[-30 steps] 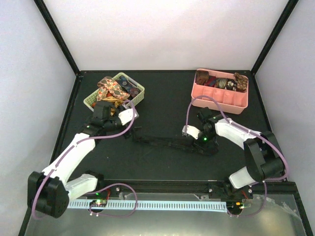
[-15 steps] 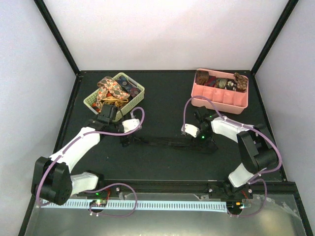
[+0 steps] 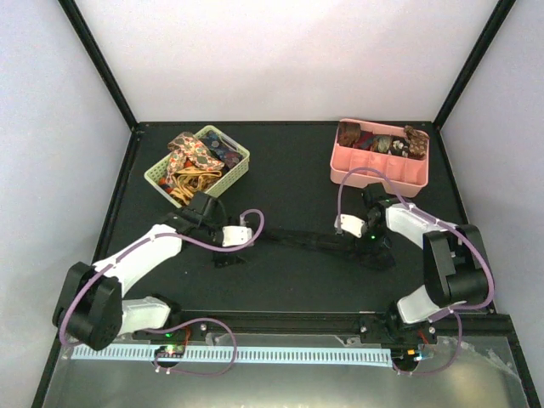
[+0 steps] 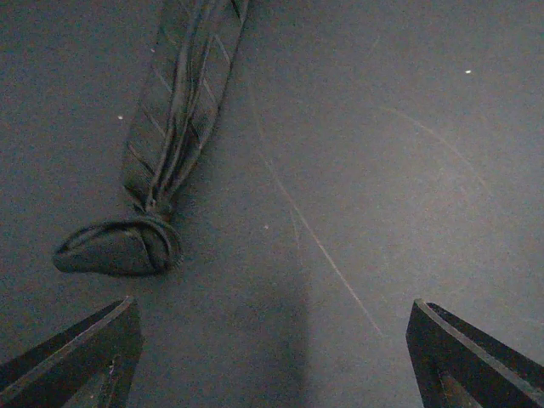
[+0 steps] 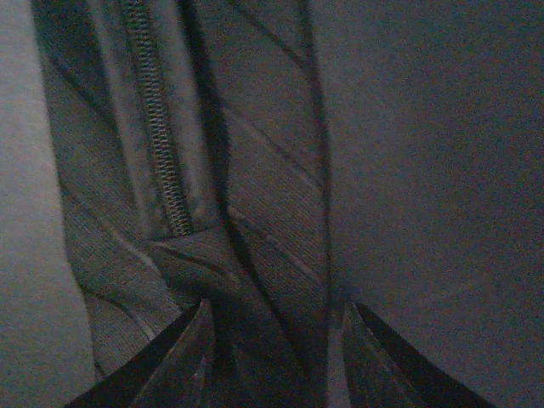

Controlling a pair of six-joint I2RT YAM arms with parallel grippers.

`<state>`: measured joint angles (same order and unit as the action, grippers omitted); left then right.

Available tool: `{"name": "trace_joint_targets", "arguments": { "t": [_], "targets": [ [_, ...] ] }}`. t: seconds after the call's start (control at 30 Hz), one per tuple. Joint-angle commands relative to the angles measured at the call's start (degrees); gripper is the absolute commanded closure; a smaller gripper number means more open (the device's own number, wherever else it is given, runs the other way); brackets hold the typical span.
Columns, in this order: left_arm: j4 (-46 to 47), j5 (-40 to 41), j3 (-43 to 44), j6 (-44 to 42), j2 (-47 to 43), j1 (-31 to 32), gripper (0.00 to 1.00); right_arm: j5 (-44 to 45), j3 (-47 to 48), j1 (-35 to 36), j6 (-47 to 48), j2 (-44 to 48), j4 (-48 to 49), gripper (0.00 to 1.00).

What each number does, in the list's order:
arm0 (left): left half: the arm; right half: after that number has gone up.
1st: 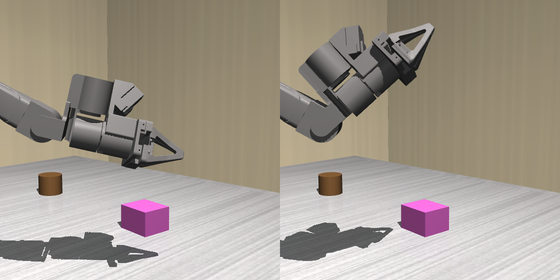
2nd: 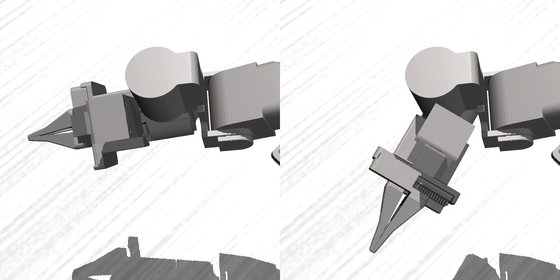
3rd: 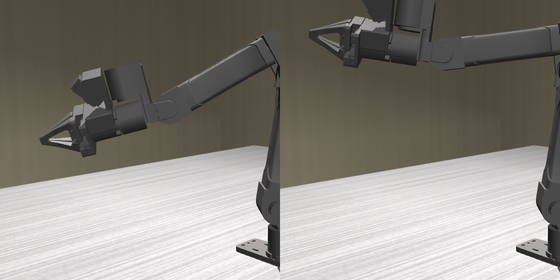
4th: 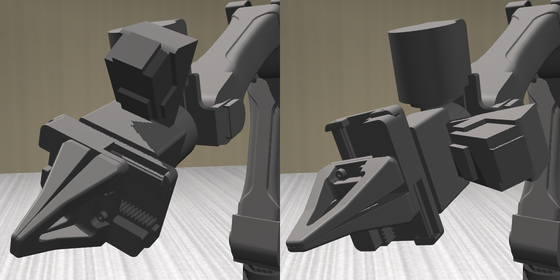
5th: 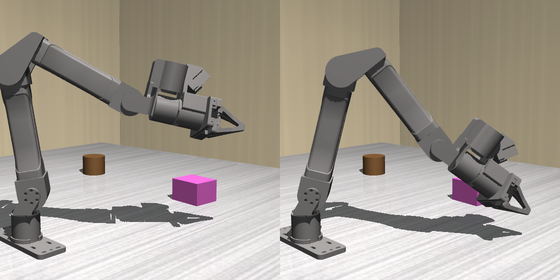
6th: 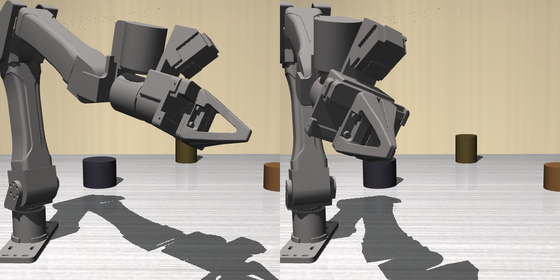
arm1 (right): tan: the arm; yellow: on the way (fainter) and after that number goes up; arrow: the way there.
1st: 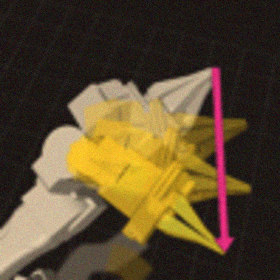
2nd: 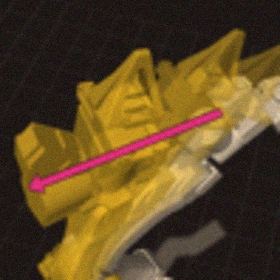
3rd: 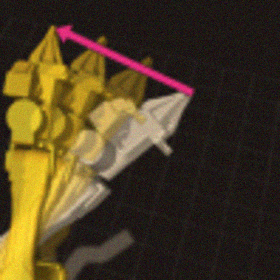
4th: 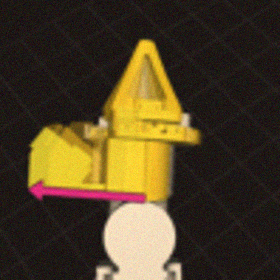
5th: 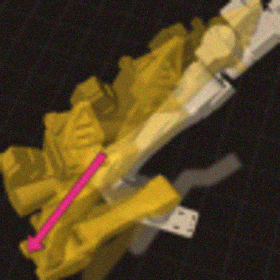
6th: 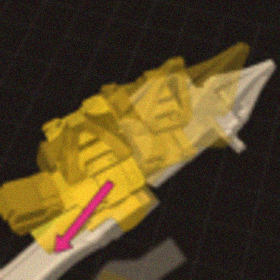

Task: Roll the ties
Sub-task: Flatten out the tie at the center of the board.

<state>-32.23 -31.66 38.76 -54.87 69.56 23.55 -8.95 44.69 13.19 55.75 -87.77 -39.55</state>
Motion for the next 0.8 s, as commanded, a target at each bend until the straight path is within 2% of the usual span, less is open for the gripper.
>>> {"name": "trace_joint_targets", "arguments": {
  "t": [0.0, 0.1, 0.2, 0.37, 0.47, 0.67, 0.77],
  "targets": [
    [2.33, 0.8, 2.72, -0.83, 5.03, 1.3, 0.13, 4.82, 1.49, -1.92, 2.9, -0.61, -5.17, 0.5],
    [1.93, 1.68, 6.65, 1.72, 9.15, 1.44, 0.13, 0.25, 3.89, -1.95, 0.97, 2.49, -8.42, 0.4],
    [3.08, 4.06, 10.42, 3.34, 12.8, 2.49, 0.13, -0.81, 4.42, -1.94, -1.06, 6.73, -10.68, 0.38],
    [0.94, 9.62, 16.35, 4.53, 20.02, 7.95, 0.13, -0.08, 2.54, -2.01, -3.37, 12.0, -13.13, 0.39],
    [0.75, 12.51, 18.98, 5.43, 24.38, 9.71, 0.13, 1.06, -0.25, -2.03, -4.59, 12.44, -10.53, 0.41],
    [-0.37, 15.46, 22.35, 6.2, 28.35, 10.23, 0.15, 2.04, -2.11, -2.01, -5.84, 4.66, -4.13, 0.5],
    [-1.88, 15.7, 22.19, 5.95, 28.63, 10.44, 0.18, 5.67, -3.94, -2.36, -4.09, 2.86, -1.6, 0.52]
  ]
}}
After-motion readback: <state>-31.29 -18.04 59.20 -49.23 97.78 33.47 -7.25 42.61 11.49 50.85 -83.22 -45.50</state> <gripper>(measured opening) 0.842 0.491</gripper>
